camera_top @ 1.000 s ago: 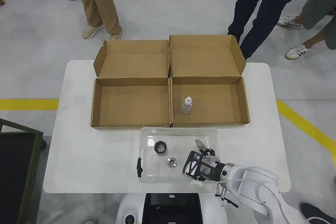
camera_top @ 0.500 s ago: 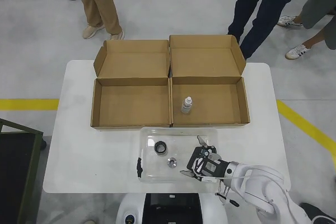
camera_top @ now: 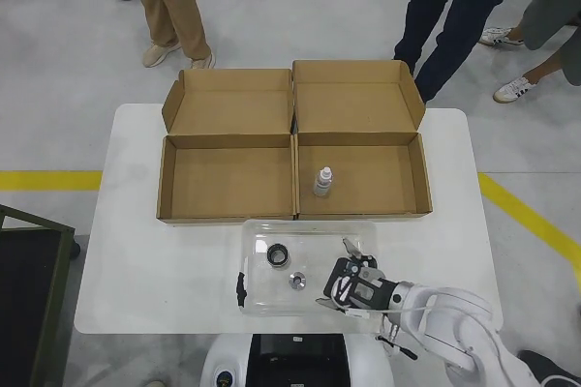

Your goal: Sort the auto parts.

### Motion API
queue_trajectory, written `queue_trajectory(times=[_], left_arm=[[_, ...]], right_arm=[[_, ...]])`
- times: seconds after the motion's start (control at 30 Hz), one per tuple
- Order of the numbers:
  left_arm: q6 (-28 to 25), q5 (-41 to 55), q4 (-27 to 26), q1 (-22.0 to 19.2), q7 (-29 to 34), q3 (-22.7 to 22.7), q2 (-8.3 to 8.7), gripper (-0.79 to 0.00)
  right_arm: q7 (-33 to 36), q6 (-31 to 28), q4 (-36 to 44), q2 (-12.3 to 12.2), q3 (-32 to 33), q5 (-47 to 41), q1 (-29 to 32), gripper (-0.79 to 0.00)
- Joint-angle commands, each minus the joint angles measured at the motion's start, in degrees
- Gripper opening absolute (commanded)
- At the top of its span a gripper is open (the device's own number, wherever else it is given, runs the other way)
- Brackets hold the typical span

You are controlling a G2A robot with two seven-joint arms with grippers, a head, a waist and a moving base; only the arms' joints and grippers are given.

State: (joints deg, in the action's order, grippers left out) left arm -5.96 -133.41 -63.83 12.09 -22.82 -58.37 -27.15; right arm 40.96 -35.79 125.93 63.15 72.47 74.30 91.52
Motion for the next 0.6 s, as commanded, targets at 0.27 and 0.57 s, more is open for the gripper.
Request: queue_trajectory(times=[0.27,0.57], left_arm=[[0.00,0.00,0.00,0.00,0.00,0.00,0.00,0.000],[0.00,0.00,0.00,0.00,0.00,0.00,0.00,0.000]], right_arm=[[7.01,1.97,-0.70,-0.17,-2.06,-1.26,-1.61,-0.086],[10.20,2.61,-3.28,-0.27,-4.02,-1.32,-3.91,-0.296]])
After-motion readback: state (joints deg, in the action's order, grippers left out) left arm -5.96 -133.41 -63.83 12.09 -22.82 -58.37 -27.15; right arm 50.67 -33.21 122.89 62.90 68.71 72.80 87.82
